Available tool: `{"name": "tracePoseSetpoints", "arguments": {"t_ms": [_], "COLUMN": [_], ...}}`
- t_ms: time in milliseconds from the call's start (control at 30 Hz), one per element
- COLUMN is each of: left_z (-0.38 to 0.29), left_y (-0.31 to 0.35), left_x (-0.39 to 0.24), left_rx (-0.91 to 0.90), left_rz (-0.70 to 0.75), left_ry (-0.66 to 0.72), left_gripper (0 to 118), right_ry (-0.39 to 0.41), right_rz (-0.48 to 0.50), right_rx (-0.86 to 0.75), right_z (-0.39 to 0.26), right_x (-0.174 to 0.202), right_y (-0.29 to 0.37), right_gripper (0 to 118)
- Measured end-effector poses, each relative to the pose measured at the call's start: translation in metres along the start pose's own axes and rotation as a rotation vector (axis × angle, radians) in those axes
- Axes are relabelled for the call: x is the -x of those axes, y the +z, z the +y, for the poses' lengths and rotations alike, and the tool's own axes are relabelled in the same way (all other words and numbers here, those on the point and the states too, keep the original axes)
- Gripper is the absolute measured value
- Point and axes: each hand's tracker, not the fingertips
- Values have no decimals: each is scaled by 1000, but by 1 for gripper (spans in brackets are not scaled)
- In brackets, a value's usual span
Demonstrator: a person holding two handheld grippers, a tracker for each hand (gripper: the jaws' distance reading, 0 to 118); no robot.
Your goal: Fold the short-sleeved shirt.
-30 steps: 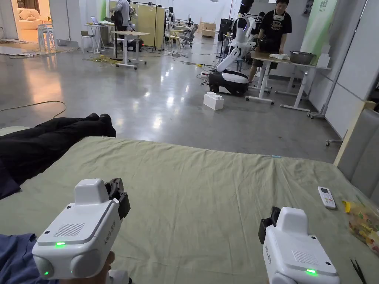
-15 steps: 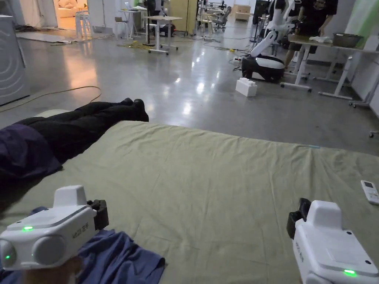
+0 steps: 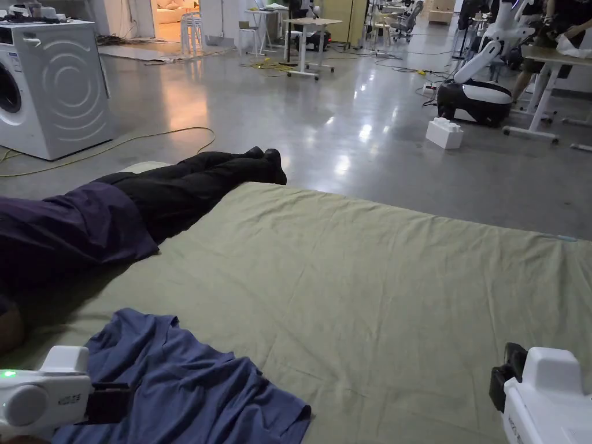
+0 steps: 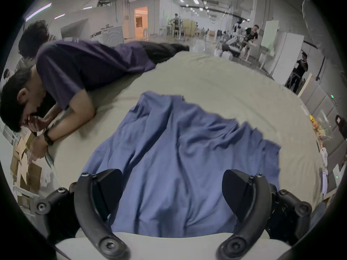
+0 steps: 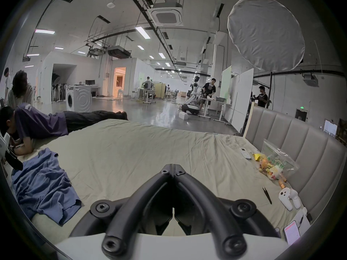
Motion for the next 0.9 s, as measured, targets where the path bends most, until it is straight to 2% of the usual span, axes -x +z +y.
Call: {"name": "tracePoseSetpoints", "arguments": {"t_ms": [167, 233, 300, 367, 400, 467, 500, 533, 567, 600, 633, 767, 900], "left_z": [-15, -22, -30, -35, -35, -37, -39, -41, -40, -40, -41, -35, -26], "left_y": [-40, -58, -73, -72, -71, -68, -65, -64, -64, -66, -65, -61, -39], "left_x": [6, 2, -4, -8, -12, -18, -19, -22, -25, -26, -25, -14, -9], "left_rx": [59, 102, 161, 79, 93, 66, 36, 23, 22, 30, 33, 42, -79], "left_rz": [33, 26, 62, 89, 106, 102, 97, 93, 124, 171, 149, 95, 55], "left_ry": [21, 25, 19, 26, 43, 24, 5, -13, -37, -75, -77, 2, 57], "left_gripper": [107, 99, 83, 83, 81, 62, 48, 21, 11, 10, 10, 7, 5], "right_ry": [18, 27, 21, 28, 32, 42, 40, 31, 33, 35, 40, 57, 56], "right_rz": [23, 29, 31, 39, 37, 36, 38, 41, 42, 44, 46, 50, 51], "right_rx": [27, 29, 19, 17, 19, 8, 14, 27, 27, 31, 35, 40, 42], "right_z": [-5, -8, -9, -8, -7, -7, -7, -9, -9, -12, -14, -17, -18], "right_x": [10, 14, 15, 16, 17, 17, 17, 18, 19, 20, 20, 22, 19], "right_y": [-4, -4, -3, -2, -2, -1, -2, -3, -4, -4, -5, -2, -2], "right_gripper": [1, 1, 1, 1, 1, 1, 1, 1, 1, 1, 1, 1, 1]}}
